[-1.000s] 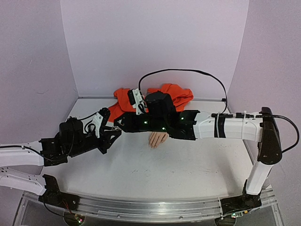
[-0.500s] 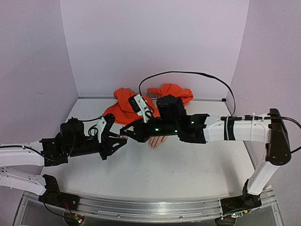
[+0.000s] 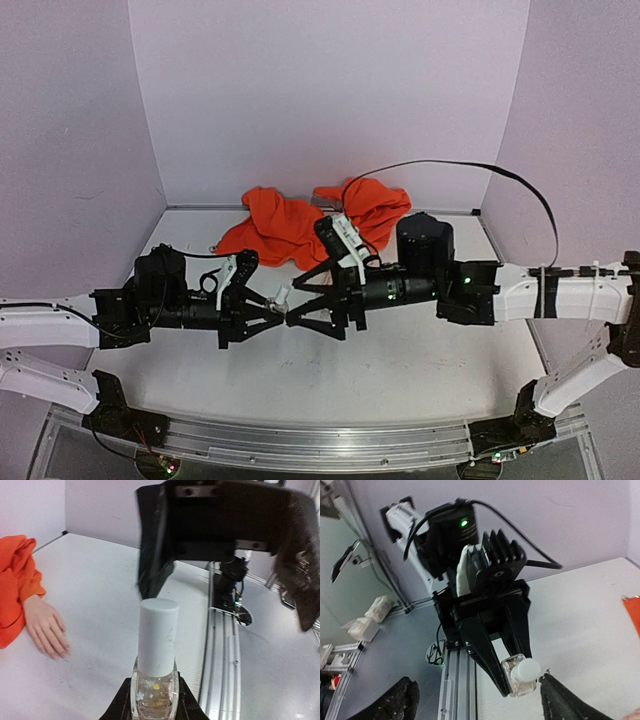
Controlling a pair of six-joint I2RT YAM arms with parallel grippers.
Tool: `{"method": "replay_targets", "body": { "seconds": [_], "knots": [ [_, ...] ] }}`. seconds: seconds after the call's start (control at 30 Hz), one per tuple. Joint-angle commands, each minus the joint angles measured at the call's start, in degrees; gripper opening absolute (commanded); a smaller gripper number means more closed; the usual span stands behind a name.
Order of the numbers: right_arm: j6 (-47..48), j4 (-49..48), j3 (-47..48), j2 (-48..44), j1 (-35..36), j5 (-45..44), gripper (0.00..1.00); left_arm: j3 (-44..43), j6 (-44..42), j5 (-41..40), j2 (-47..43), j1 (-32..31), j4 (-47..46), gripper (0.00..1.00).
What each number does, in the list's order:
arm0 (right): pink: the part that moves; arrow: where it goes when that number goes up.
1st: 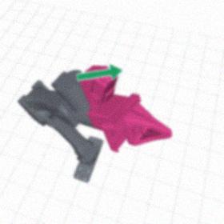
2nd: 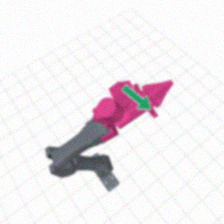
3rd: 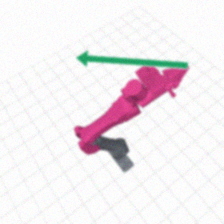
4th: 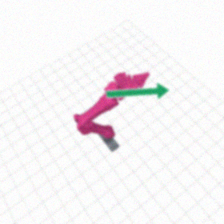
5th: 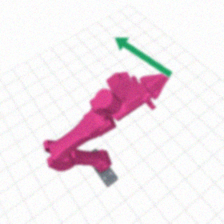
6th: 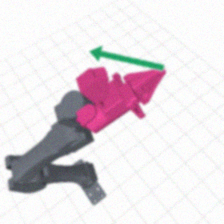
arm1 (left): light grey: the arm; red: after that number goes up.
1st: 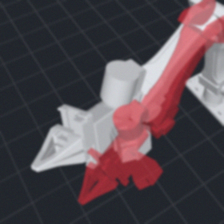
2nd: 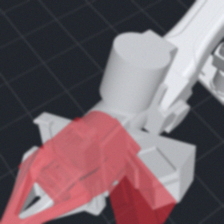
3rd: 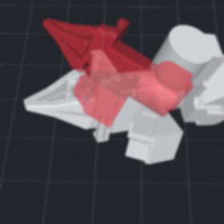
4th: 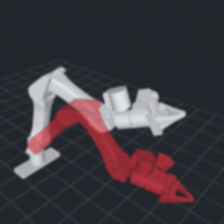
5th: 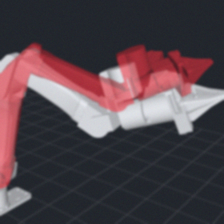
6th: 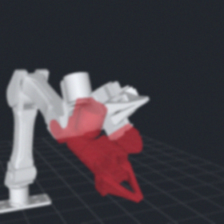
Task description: Paint the nails
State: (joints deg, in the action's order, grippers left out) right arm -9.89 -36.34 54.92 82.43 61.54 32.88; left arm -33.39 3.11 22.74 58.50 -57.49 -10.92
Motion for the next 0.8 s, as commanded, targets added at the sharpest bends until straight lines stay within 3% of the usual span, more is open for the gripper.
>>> {"method": "replay_targets", "body": {
  "seconds": [0.0, 0.17, 0.3, 0.53, 0.67, 0.77],
  "knots": [
    [-9.25, 3.14, 0.52, -6.01, 0.41, -23.59, 0.89, -2.33, -0.80, -17.32, -0.60, 0.37, -2.35, 0.00],
    [-20.68, 4.58, 3.79, -3.20, 0.46, -26.28, 0.90, -2.20, -0.49, -24.44, -0.23, 0.11, -2.44, 0.00],
    [-24.50, 6.70, 8.52, 0.66, 0.50, -28.73, 0.84, -2.38, -0.73, -25.56, 0.46, 0.01, -2.44, 0.00],
    [-26.14, 7.16, 15.86, 8.87, 1.16, -26.75, 0.71, -1.95, -0.87, -25.94, 0.73, -0.38, -2.35, 0.00],
    [-25.38, 7.30, 19.35, 12.49, 1.74, -25.83, 0.50, -1.78, -1.39, -26.24, 1.05, -0.51, -2.36, 0.00],
    [-24.91, 7.97, 21.33, 14.26, 2.04, -25.79, 0.45, -1.68, -1.77, -26.19, 1.17, -0.64, -2.35, 0.00]
  ]
}}
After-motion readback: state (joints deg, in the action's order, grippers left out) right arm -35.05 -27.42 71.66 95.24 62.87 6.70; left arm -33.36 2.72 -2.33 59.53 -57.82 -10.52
